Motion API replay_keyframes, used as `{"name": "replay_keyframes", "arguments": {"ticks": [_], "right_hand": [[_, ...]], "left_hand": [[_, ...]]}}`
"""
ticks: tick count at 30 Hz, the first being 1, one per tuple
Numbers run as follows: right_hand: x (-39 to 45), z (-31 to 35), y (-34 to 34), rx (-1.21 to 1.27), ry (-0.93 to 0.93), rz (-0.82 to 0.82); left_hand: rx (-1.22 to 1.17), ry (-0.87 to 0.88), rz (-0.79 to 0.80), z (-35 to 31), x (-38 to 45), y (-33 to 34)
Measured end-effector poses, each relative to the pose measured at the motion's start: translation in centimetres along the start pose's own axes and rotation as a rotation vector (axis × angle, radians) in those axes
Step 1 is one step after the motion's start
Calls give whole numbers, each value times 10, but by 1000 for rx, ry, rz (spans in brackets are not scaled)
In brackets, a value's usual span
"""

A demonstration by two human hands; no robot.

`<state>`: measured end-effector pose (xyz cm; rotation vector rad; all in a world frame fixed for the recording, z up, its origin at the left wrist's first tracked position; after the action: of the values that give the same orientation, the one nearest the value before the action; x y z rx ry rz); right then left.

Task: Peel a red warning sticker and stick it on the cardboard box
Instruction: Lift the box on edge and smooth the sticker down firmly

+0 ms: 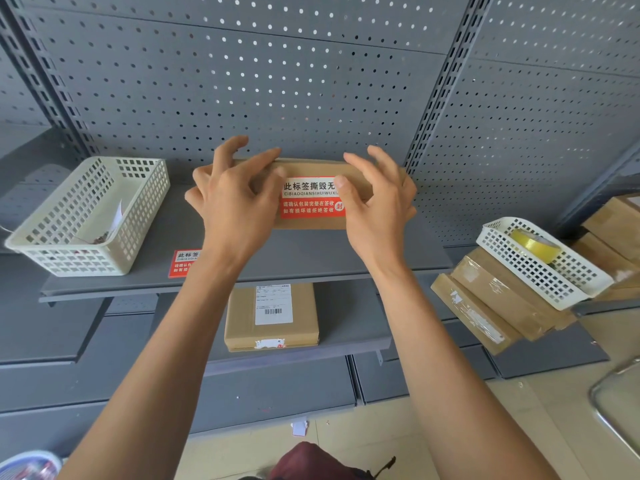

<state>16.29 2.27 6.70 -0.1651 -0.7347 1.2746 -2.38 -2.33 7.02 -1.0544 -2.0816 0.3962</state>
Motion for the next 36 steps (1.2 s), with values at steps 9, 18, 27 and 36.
{"name": "replay_keyframes", "arguments": {"ticks": [9,18,27,36], "right_hand": [[8,-6,-11,-116,-54,181],[0,-4,-7,-155,-25,173],[-1,2,3,-209,-24,58],[4,-2,-5,-121,-31,142]], "left_hand": [[62,108,130,2,-2,0],[89,113,108,-4,-2,1],[83,57,43,0,-4,5],[79,86,87,2,-1,0]]}}
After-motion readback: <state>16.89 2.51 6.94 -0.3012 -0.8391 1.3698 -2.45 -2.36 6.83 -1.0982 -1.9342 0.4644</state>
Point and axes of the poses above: each hand's wrist, its own x-axis towards the middle knuckle, its own y-axis out of the palm, z = x × y, the point moved 4 cm from there along x, towards the middle knuckle, and after that the axes turned 5 degrees about y, right-handed, at the moved point
